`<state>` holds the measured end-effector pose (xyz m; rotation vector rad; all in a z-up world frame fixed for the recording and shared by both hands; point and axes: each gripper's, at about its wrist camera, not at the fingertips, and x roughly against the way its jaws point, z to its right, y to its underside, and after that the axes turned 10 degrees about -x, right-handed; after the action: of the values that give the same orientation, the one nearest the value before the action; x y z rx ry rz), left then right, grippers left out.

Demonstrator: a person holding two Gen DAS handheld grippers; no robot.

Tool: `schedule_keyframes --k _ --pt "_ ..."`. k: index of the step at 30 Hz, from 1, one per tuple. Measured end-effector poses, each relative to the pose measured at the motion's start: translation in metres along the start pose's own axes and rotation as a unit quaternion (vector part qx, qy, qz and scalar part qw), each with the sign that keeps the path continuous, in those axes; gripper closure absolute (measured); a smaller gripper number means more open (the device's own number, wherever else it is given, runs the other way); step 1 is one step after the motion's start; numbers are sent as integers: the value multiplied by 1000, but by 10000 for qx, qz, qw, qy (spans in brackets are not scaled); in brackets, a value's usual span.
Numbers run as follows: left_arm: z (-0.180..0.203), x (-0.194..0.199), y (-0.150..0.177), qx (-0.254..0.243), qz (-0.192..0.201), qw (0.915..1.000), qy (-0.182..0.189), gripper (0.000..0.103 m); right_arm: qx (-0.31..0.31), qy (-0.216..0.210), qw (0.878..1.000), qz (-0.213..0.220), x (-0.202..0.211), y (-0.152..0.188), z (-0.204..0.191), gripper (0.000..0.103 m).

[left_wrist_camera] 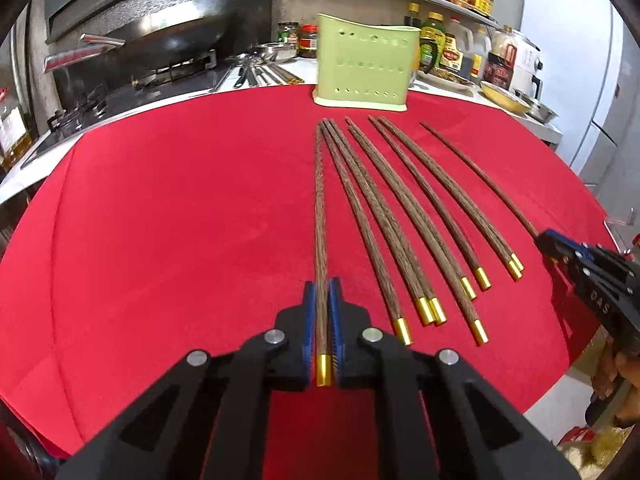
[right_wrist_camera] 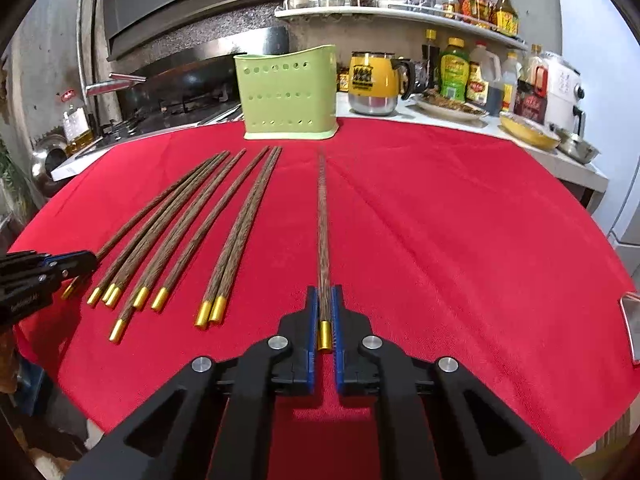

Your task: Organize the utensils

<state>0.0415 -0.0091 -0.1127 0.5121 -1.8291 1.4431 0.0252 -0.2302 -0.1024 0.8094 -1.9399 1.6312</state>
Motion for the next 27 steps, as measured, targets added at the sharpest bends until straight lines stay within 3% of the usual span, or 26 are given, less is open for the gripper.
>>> schedule_keyframes --k 4,10,16,21,27 --pt "0 15 -2 -85 163 9998 -69 96 1 -65 10000 -22 18 -3 4 96" --pt "-8 55 -16 -56 687 9976 -74 96 -86 -252 9991 338 58 -24 6 96" --pt "-21 118 -50 -178 1661 9856 -247 96 -16 -524 9931 1050 111 -67 -2 97" --pt "-26 150 -74 -214 2133 9763 -299 96 158 -587 9875 1454 138 -102 -12 97" --pt "-27 150 -87 -274 2134 9763 -252 96 257 -509 9862 1556 142 -126 -16 97"
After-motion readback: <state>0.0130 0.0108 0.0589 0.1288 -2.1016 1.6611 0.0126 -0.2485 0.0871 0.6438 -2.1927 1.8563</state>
